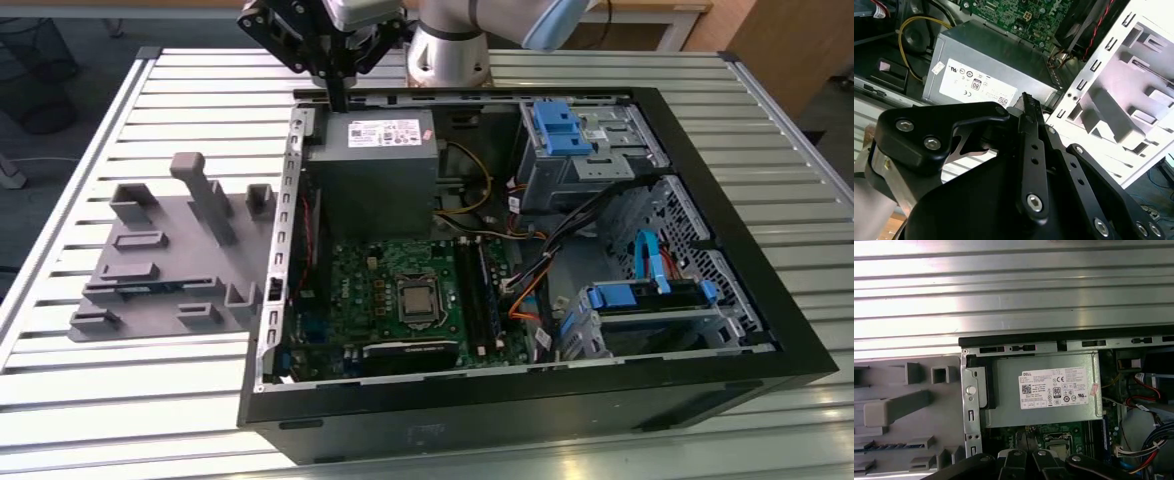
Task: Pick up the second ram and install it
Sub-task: 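Reach for the second ram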
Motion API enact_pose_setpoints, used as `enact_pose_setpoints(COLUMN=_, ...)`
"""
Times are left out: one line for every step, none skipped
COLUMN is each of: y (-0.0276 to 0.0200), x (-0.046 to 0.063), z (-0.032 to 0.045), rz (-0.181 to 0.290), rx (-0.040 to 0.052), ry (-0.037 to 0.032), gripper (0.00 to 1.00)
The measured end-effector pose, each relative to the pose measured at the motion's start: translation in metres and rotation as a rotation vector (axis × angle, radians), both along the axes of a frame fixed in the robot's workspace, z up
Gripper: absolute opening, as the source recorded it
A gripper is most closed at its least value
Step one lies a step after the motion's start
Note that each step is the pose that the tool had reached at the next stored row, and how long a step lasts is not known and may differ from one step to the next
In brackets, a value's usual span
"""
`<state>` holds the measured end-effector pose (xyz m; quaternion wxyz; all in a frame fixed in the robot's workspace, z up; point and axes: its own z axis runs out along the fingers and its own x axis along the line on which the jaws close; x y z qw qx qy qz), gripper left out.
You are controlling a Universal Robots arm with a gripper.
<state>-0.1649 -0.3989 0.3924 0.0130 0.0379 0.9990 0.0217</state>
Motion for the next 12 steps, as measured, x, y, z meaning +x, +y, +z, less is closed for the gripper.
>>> enact_pose_setpoints(y=0.0000, x=-0.0003, z=0.0000, rz=0.000, rx=0.0000, ry=-0.0001, gripper=0.11)
enact_pose_setpoints(y=0.0000, x=-0.0007, z=-0.0001, rz=0.000, rx=0.0001, ry=-0.0001, gripper=0.11)
enact_pose_setpoints(y=0.0000, x=-0.0011, z=0.0000, rz=0.000, rx=0.0000, ry=0.0000, gripper=0.11)
enact_pose_setpoints(y=0.0000, x=-0.0015, z=0.0000, rz=0.000, rx=0.0000, ry=0.0000, gripper=0.11)
enact_pose_setpoints(y=0.0000, x=-0.0019, z=-0.0001, rz=0.000, rx=0.0001, ry=-0.0001, gripper=0.11)
enact_pose_setpoints(y=0.0000, x=-0.0023, z=-0.0001, rz=0.000, rx=0.0001, ry=-0.0001, gripper=0.11)
enact_pose_setpoints(y=0.0000, x=-0.0028, z=-0.0001, rz=0.000, rx=0.0001, ry=-0.0001, gripper=0.11)
enact_pose_setpoints(y=0.0000, x=-0.0032, z=-0.0001, rz=0.000, rx=0.0001, ry=-0.0001, gripper=0.11)
enact_pose_setpoints(y=0.0000, x=-0.0036, z=0.0000, rz=0.000, rx=0.0000, ry=0.0000, gripper=0.11)
enact_pose_setpoints(y=0.0000, x=-0.0041, z=0.0000, rz=0.000, rx=0.0001, ry=-0.0001, gripper=0.11)
enact_pose_setpoints(y=0.0000, x=-0.0045, z=-0.0001, rz=0.000, rx=0.0000, ry=-0.0001, gripper=0.11)
enact_pose_setpoints(y=0.0000, x=-0.0049, z=-0.0001, rz=0.000, rx=0.0001, ry=-0.0001, gripper=0.11)
